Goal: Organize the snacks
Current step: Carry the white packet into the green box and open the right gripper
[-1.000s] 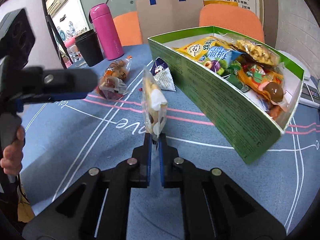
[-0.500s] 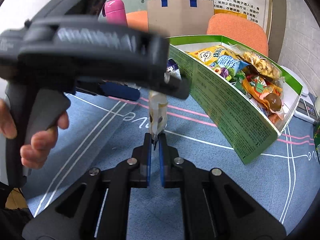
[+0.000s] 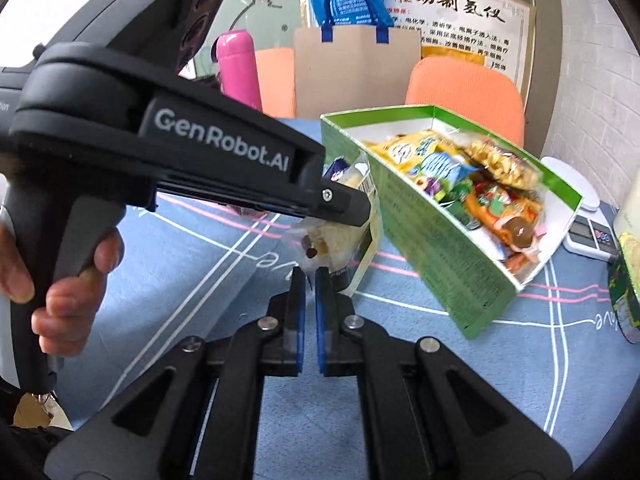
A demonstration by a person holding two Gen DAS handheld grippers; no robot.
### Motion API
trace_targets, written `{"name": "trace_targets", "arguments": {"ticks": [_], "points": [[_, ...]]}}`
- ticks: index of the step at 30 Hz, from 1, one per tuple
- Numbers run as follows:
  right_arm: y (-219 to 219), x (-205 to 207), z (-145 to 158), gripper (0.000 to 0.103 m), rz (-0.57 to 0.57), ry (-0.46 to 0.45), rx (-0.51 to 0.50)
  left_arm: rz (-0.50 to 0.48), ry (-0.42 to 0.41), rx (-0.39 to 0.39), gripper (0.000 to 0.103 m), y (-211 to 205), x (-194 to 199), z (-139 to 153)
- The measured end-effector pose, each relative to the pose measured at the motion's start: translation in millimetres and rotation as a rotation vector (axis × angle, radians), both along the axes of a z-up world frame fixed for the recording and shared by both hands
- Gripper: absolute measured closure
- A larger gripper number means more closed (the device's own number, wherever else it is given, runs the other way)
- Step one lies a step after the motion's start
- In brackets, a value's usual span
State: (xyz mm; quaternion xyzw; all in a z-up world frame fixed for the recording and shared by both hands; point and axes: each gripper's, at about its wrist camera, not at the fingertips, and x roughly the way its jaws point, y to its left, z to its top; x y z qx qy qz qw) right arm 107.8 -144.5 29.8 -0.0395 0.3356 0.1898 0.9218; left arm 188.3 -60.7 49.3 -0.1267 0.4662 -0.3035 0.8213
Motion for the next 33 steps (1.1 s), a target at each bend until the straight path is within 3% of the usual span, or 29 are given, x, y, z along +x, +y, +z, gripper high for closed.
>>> {"name": "trace_targets", "arguments": {"ticks": [7,14,22,24,25,26,27,28,29,33], "points": [[-16,-11,25,0.098,-0.031,-0.092,0.021,-0.017,-0.083,-0.024,0.087,-11,-10,35],[-46,-4,45,0.098,-0.138,-0.17,0.012,-0.069,-0.151,-0.032,0.087,-47,6,68],[-86,23,41,0.096,-0.263,-0.152,0.014,-0.117,-0.176,-0.025,0.086,-94,35,67],[-94,35,29,0.094,-0.289,-0.112,-0.01,-0.104,-0.166,-0.002,0.079,-99,42,59],[-96,39,25,0.091,-0.299,-0.1,-0.015,-0.096,-0.149,0.011,0.065,-100,45,53],[-98,39,21,0.08,-0.311,-0.097,-0.022,-0.082,-0.13,0.029,0.039,-100,48,48],[-100,39,18,0.064,-0.317,-0.096,-0.03,-0.063,-0.121,0.04,0.028,-97,49,43],[-100,38,16,0.054,-0.317,-0.1,-0.038,-0.039,-0.125,0.039,0.02,-92,49,39],[-100,36,13,0.045,-0.319,-0.109,-0.049,-0.021,-0.122,0.041,0.02,-88,49,37],[-102,38,8,0.037,-0.333,-0.09,-0.051,0.024,-0.086,0.046,0.02,-75,55,30]]}}
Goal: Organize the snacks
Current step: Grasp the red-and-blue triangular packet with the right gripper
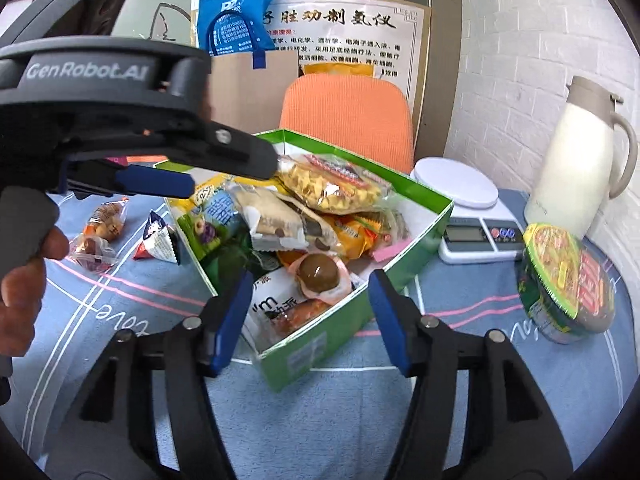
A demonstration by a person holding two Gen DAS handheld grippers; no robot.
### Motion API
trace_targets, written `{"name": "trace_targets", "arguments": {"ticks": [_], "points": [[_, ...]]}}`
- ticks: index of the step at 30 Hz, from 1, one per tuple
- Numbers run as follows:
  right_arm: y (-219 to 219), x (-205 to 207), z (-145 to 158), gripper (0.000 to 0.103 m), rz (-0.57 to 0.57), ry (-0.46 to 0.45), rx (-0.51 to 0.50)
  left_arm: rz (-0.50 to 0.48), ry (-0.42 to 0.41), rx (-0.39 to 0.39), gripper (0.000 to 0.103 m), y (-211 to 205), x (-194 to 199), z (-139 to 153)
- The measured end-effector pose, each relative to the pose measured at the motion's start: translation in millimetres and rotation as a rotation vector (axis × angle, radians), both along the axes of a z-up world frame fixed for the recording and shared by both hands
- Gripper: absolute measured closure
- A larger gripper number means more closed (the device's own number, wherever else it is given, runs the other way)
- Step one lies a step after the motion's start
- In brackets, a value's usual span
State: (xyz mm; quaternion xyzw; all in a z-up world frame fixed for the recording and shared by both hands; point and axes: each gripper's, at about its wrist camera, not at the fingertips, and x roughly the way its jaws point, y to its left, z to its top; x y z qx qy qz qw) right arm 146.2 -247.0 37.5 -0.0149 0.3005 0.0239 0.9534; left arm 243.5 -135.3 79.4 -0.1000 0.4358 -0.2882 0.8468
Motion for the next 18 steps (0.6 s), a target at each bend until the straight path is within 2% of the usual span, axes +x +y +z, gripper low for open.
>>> {"name": "trace_targets", "arguments": {"ticks": [5,12,18], "points": [[4,-3,5,0.027,0.003,-0.011,0.017,0.021,-0.013,0.016,0.02,11,-3,1],[19,-14,21,0.021,0.029,-0.053,0.004,0.052,-0.026,0.008,0.02,31,-16,11],[36,-21,24,0.021,0.066,-0.056,-0.011,0.122,-0.067,0.004,0.02,62,-35,19]]}}
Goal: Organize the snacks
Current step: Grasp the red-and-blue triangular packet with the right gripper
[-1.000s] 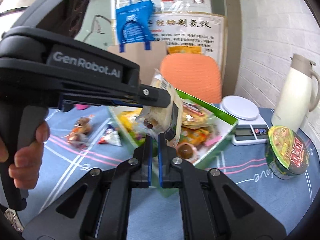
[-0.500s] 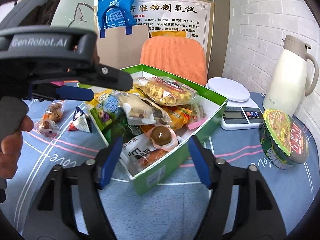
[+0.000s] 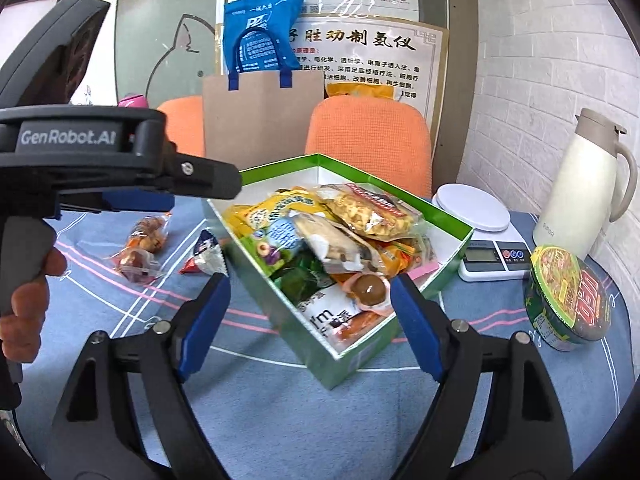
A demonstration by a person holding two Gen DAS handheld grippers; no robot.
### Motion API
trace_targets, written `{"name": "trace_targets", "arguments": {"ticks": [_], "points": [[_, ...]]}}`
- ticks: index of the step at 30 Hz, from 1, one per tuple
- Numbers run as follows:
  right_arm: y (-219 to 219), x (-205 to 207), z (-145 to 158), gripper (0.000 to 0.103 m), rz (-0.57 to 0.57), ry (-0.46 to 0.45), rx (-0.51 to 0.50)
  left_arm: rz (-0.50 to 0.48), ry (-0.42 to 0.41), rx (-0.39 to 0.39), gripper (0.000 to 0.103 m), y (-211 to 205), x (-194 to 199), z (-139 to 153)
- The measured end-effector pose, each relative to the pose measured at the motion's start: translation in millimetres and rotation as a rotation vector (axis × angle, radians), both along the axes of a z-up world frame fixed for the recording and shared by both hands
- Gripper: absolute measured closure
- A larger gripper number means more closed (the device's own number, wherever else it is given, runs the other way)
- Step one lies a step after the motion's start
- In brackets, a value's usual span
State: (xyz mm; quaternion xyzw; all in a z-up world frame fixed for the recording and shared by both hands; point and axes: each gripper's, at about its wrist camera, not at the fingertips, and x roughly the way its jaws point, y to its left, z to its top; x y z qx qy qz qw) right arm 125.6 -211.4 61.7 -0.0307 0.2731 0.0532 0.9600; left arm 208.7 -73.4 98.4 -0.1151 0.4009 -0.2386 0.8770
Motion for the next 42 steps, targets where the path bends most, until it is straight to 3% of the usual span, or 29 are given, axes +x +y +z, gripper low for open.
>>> {"name": "trace_targets", "arguments": {"ticks": [6,10,19,24,29,33,34,35,40,42], "points": [[17,-1,-5,0.021,0.056,0.032,0.039,0.101,-0.031,0.047,0.02,42,-19,-4],[36,7,-11,0.021,0.115,0.083,0.067,0.196,0.007,0.042,0.02,85,-23,-21],[87,61,-37,0.039,0.161,0.213,0.067,0.324,0.057,0.016,0.02,162,-30,-48],[100,95,-48,0.049,0.078,0.26,0.093,0.327,0.055,0.027,0.02,177,-30,-52],[106,120,-56,0.049,-0.04,0.283,0.144,0.308,0.061,0.042,0.02,184,-28,-57],[118,130,-59,0.05,-0.06,0.268,0.134,0.273,0.067,0.05,0.02,184,-26,-60],[121,130,-60,0.052,-0.062,0.266,0.106,0.262,0.068,0.047,0.02,185,-26,-60],[122,130,-62,0.077,-0.059,0.267,0.091,0.248,0.069,0.042,0.02,184,-26,-61],[114,122,-64,0.08,-0.003,0.297,0.108,0.208,0.074,0.024,0.02,182,-23,-65],[110,114,-63,0.086,0.01,0.303,0.115,0.197,0.081,0.014,0.02,180,-21,-67]]}}
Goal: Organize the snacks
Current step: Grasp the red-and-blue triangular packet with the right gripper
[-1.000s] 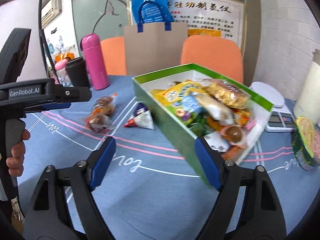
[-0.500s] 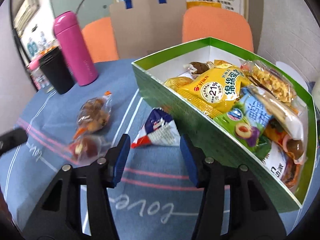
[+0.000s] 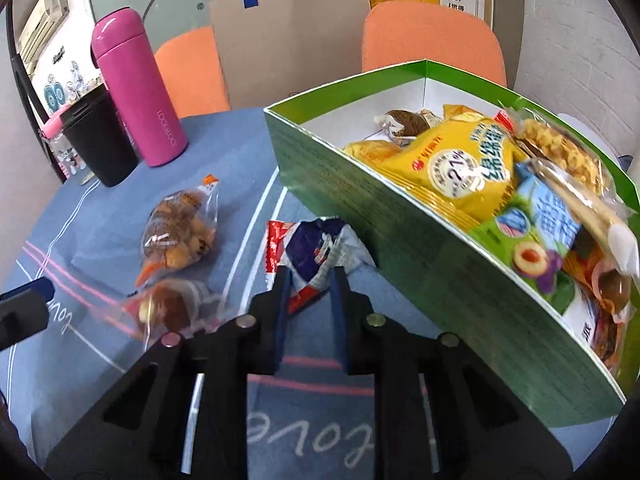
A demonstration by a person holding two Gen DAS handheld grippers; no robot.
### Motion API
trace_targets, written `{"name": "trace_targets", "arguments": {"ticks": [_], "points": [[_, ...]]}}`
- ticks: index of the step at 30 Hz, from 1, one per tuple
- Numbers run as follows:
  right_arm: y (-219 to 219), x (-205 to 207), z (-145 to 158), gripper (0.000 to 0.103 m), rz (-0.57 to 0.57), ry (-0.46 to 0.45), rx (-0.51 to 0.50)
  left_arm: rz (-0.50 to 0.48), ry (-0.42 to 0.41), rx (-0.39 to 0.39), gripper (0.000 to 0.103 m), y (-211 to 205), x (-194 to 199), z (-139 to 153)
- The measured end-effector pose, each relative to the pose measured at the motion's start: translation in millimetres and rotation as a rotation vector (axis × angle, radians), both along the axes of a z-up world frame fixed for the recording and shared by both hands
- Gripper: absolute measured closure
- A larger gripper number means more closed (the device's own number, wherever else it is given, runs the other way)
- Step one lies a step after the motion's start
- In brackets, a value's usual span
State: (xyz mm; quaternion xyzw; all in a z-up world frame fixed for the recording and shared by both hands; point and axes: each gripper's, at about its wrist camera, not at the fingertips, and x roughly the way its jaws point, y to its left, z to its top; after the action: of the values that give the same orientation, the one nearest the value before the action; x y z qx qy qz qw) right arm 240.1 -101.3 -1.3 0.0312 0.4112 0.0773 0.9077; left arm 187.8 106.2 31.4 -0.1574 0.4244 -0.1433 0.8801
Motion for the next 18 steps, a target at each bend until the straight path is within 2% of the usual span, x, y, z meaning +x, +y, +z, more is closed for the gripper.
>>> {"name": "trace_targets", "arguments": {"ticks": [3,11,13,18], "points": [[-4,-13,2,0.09,0.023,0.004,0.009,-0.014,-0.003,-0.003,0.02,-6,-2,-1],[-22,-49,7,0.09,0.051,0.004,0.064,-0.093,-0.01,0.047,0.02,-34,-15,-2],[-26,-56,10,0.097,0.062,0.002,0.077,-0.105,-0.004,0.048,0.02,-40,-17,-3],[-42,-79,13,0.098,0.088,-0.003,0.114,-0.16,0.007,0.024,0.02,-63,-20,-2]]}}
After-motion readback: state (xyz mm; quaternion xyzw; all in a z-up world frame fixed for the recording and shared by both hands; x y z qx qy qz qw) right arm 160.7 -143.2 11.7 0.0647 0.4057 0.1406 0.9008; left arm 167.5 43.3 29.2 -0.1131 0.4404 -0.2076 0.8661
